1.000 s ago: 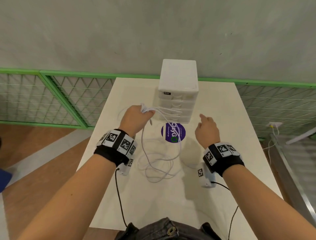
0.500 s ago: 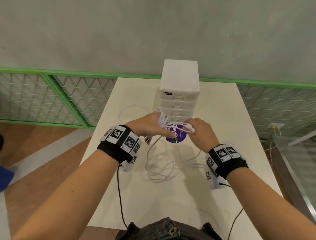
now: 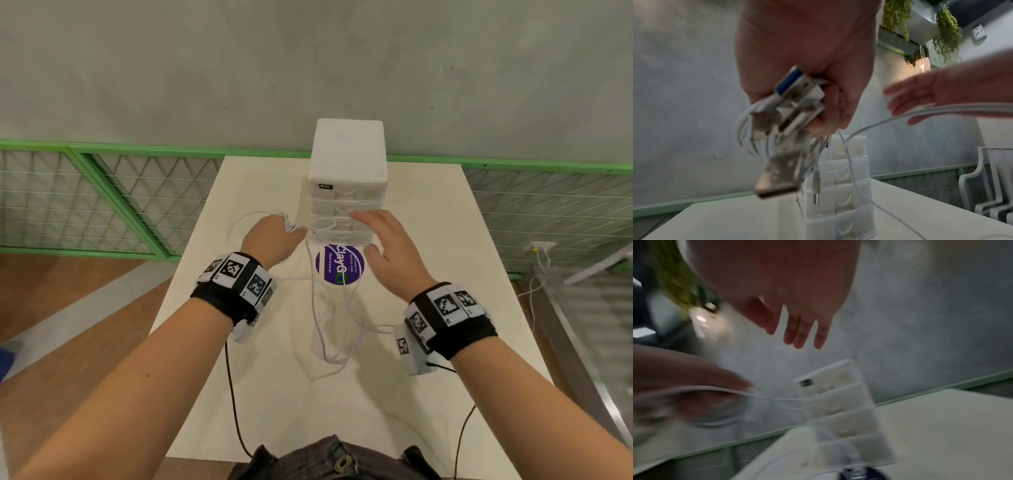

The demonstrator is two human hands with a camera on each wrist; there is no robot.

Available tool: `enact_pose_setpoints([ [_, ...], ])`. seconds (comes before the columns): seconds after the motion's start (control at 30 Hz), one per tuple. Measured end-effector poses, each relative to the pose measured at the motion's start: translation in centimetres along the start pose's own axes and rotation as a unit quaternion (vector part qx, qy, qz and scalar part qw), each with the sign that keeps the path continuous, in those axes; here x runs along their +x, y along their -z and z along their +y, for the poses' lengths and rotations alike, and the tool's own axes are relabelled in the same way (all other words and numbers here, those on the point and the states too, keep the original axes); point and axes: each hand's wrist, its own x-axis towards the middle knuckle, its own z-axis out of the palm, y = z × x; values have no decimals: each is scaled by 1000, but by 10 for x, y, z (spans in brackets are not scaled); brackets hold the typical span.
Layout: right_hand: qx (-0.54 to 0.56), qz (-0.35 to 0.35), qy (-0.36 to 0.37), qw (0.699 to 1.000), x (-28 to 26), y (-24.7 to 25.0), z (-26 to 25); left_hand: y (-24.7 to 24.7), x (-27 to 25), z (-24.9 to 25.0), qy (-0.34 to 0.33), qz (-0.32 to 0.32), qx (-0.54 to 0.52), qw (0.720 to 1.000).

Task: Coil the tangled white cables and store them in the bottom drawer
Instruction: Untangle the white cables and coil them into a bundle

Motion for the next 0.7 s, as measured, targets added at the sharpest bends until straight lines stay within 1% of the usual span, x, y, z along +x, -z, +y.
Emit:
enact_pose_setpoints([
  [0.03, 15, 2, 14, 1000, -2, -5, -14, -1, -1, 1, 2, 0, 3, 1000],
  [0.07, 13, -31, 4, 999, -5, -12, -27, -1, -1, 3, 1, 0, 5, 1000],
  [0.1, -8, -92, -26, 995, -7, -20, -36, -2, -1, 5, -1, 1, 4, 1000],
  [0.13, -37, -160, -61, 985, -8, -29, -41, -2, -2, 8, -5, 1, -2, 1000],
  [0.17, -61, -208, -81, 973, -10, -39, -39, -1, -3, 11, -6, -1, -16, 1000],
  [0.2, -76, -224, -85, 968, -10, -48, -34, 0, -4, 14, -4, -3, -36, 999],
  [0.23, -80, -215, -84, 970, -9, -53, -26, 2, -5, 16, -1, -4, -59, 998],
  [0.3, -91, -167, -104, 976, -5, -51, -5, 8, -6, 14, 11, -8, -95, 995],
  [0.37, -127, -112, -152, 974, -3, -35, 27, 16, -6, 9, 37, -17, -106, 994],
  [0.4, -143, -95, -187, 967, -3, -23, 46, 20, -7, 6, 49, -23, -103, 993],
  [0.43, -163, -94, -232, 954, -5, -11, 68, 22, -7, 4, 56, -29, -94, 994],
  [0.47, -192, -115, -279, 934, -8, 0, 88, 24, -8, 1, 56, -34, -86, 994],
  [0.53, -253, -189, -356, 880, -14, 17, 116, 23, -12, -1, 53, -41, -79, 995],
  [0.57, -283, -212, -381, 855, -16, 19, 123, 20, -13, -2, 54, -46, -81, 994],
  [0.6, -317, -220, -396, 833, -17, 20, 125, 18, -14, -3, 57, -50, -85, 993],
  [0.63, -354, -213, -400, 818, -17, 19, 121, 16, -16, -2, 61, -53, -89, 993],
  [0.67, -382, -192, -390, 815, -15, 17, 114, 14, -17, 1, 62, -55, -90, 992],
  [0.7, -393, -158, -358, 832, -13, 13, 107, 13, -19, 4, 61, -57, -89, 993],
])
